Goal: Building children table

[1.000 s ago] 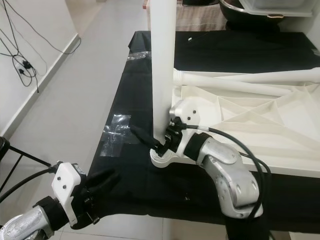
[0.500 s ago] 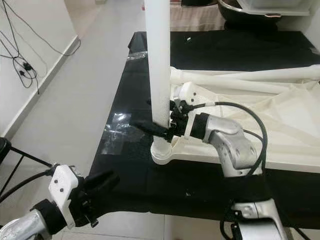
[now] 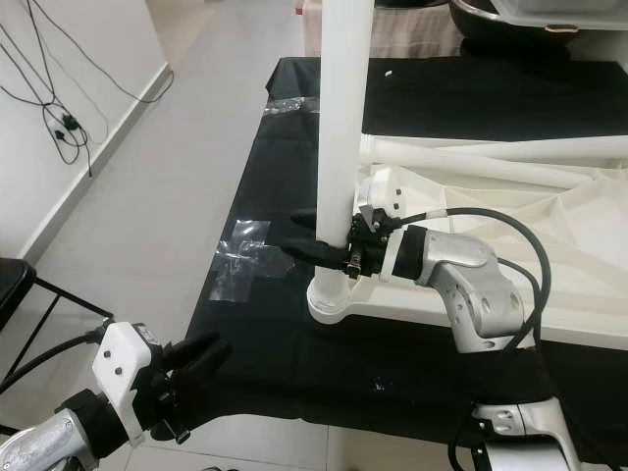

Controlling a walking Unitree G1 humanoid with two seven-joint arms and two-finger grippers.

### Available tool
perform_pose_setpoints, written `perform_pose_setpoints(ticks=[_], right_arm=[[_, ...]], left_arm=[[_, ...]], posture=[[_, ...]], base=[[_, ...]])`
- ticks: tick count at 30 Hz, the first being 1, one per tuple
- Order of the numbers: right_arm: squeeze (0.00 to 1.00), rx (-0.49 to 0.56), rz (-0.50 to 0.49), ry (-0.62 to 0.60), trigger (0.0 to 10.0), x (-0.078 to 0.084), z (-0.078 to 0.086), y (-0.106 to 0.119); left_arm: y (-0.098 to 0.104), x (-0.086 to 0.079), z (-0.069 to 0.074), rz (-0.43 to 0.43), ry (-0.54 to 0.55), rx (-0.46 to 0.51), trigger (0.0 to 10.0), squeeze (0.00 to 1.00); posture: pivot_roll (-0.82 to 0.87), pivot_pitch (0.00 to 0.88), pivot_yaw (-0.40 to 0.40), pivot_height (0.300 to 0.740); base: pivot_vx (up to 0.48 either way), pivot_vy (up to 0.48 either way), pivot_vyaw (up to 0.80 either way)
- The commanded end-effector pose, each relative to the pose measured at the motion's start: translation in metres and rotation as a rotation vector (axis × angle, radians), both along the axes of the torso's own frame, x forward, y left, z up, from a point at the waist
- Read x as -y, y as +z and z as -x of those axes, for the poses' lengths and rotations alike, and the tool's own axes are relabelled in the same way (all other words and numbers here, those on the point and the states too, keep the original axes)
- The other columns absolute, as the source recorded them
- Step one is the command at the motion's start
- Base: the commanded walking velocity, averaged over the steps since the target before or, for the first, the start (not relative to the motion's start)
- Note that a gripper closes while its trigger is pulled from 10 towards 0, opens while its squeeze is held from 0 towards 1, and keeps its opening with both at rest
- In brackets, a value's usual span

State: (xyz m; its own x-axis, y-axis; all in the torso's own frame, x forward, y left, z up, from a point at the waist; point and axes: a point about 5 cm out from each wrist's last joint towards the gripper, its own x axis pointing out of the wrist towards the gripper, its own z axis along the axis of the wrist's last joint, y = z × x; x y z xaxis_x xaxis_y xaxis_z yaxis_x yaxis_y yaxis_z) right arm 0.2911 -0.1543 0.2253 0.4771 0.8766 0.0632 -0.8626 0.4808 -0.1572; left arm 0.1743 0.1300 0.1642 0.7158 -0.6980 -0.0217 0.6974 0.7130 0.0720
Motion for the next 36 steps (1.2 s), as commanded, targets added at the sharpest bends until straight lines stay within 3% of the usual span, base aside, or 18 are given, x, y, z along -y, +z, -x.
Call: perform_pose_setpoints(ticks=[1,2,3,4,5,7,13,14,15,16,18,19,23,27,28,30,31,36], right_arm=[[0.00,-0.074,0.018,-0.203,0.0,-0.010,0.003,-0.029],[0.00,-0.069,0.023,-0.233,0.0,-0.011,0.003,-0.030],[0.00,-0.050,0.137,-0.546,0.0,-0.008,0.000,-0.044],[0.00,-0.044,0.215,-0.901,0.0,-0.004,0.016,-0.058],[0.00,-0.044,0.215,-0.901,0.0,-0.004,0.016,-0.058],[0.00,-0.098,0.183,-0.830,0.0,-0.029,0.040,-0.065],[0.00,-0.104,0.158,-0.748,0.0,-0.043,0.041,-0.064],[0.00,-0.099,0.136,-0.745,1.2,-0.043,0.037,-0.060],[0.00,-0.092,0.120,-0.749,10.0,-0.044,0.035,-0.057],[0.51,-0.090,0.059,-0.718,10.0,-0.047,0.034,-0.051],[0.51,-0.087,0.015,-0.694,10.0,-0.048,0.033,-0.046],[1.00,-0.081,-0.037,-0.613,10.0,-0.051,0.034,-0.041],[1.00,-0.069,-0.128,-0.447,10.0,-0.048,0.033,-0.023],[1.00,-0.013,-0.047,-0.261,10.0,-0.030,0.027,-0.010],[0.26,-0.016,-0.028,-0.221,10.0,-0.026,0.024,-0.009],[0.26,-0.017,-0.011,-0.188,10.0,-0.021,0.021,-0.007],[0.00,-0.016,0.008,-0.151,10.0,-0.018,0.017,-0.006],[0.00,-0.005,0.009,-0.066,10.0,-0.004,-0.006,0.008]], left_arm=[[-0.003,-0.002,0.000,-0.017,0.002,-0.015,10.0,0.00],[-0.003,-0.003,0.000,-0.017,0.002,-0.015,10.0,0.00],[-0.003,-0.003,0.000,-0.015,0.003,-0.016,10.0,0.00],[-0.003,-0.003,0.000,-0.013,0.004,-0.017,10.0,0.00],[-0.003,-0.003,0.000,-0.013,0.004,-0.017,10.0,0.00],[-0.006,0.001,-0.002,-0.006,-0.010,-0.022,10.0,0.00],[-0.007,0.005,-0.004,-0.001,-0.026,-0.021,10.0,0.00],[-0.007,0.004,-0.005,-0.003,-0.017,-0.015,10.0,0.00],[-0.007,0.002,-0.007,-0.003,-0.007,-0.011,10.0,0.00],[-0.007,0.002,-0.007,-0.003,-0.002,-0.009,10.0,0.00],[-0.007,0.002,-0.008,-0.004,0.000,-0.009,10.0,0.00],[-0.007,0.002,-0.007,-0.003,-0.002,-0.010,10.0,0.00],[-0.009,0.004,-0.007,0.000,-0.009,-0.011,10.0,0.00],[-0.009,0.005,-0.008,0.004,-0.011,-0.010,10.0,0.00],[-0.008,0.006,-0.007,0.005,-0.011,-0.010,10.0,0.00],[-0.008,0.006,-0.007,0.006,-0.011,-0.011,10.0,0.00],[-0.008,0.006,-0.007,0.006,-0.012,-0.012,10.0,0.00],[-0.008,0.006,-0.006,0.006,-0.008,-0.012,10.0,0.00]], posture=[[0.08,0.209,0.029,0.740],[0.08,0.209,0.029,0.740],[0.07,0.211,0.030,0.740],[0.07,0.211,0.031,0.740],[0.07,0.211,0.031,0.740],[0.05,0.187,0.038,0.740],[0.05,0.179,0.029,0.740],[0.05,0.171,0.024,0.740],[0.05,0.171,0.024,0.740],[0.05,0.164,0.023,0.740],[0.05,0.164,0.023,0.740],[0.05,0.161,0.022,0.740],[0.04,0.158,0.023,0.740],[0.04,0.164,0.028,0.740],[0.05,0.167,0.030,0.740],[0.05,0.168,0.030,0.740],[0.05,0.173,0.029,0.740],[0.06,0.180,0.029,0.740]], base=[[0.000,0.000,0.00],[0.000,0.000,0.00],[0.000,0.000,0.00],[0.000,0.000,0.00],[0.000,0.000,0.00],[0.000,0.000,0.00],[0.000,0.000,0.00],[0.000,0.000,0.00],[0.000,0.000,0.00],[0.000,0.000,0.00],[0.000,0.000,0.00],[0.000,0.000,0.00],[0.000,0.000,0.00],[0.000,0.000,0.00],[0.000,0.000,0.00],[0.000,0.000,0.00],[0.000,0.000,0.00],[0.000,0.000,0.00]])
